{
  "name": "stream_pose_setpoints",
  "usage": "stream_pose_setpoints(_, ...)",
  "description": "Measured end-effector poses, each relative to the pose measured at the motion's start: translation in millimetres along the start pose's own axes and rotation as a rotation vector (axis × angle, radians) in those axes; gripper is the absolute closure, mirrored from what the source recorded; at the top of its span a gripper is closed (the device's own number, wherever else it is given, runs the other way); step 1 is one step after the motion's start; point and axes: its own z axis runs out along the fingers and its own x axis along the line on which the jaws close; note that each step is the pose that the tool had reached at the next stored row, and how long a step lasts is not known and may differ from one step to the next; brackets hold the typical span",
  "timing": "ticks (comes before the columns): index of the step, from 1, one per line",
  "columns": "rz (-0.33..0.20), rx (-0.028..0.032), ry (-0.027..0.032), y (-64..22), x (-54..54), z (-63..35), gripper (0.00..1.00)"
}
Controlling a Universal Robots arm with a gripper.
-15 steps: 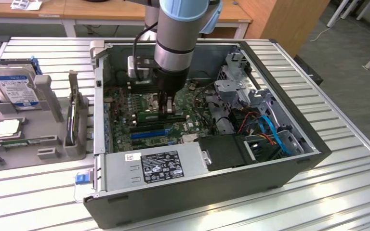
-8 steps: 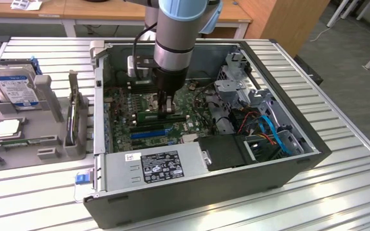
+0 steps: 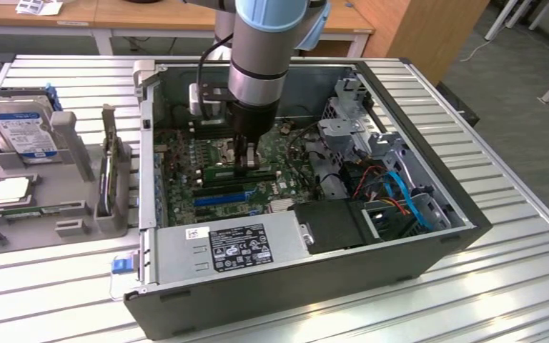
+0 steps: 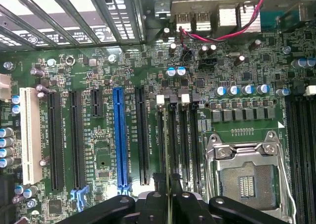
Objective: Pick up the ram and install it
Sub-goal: 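Insert the ram into the slot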
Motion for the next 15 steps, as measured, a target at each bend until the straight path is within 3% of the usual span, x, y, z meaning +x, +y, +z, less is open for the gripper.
stream_pose_setpoints(5,-0.042,-0.0008,0.0021,0.0,0.0,0.0,0.86)
stream_pose_setpoints(15,-0.031,-0.0009,0.0017,0.0,-0.2,1.5,0.86)
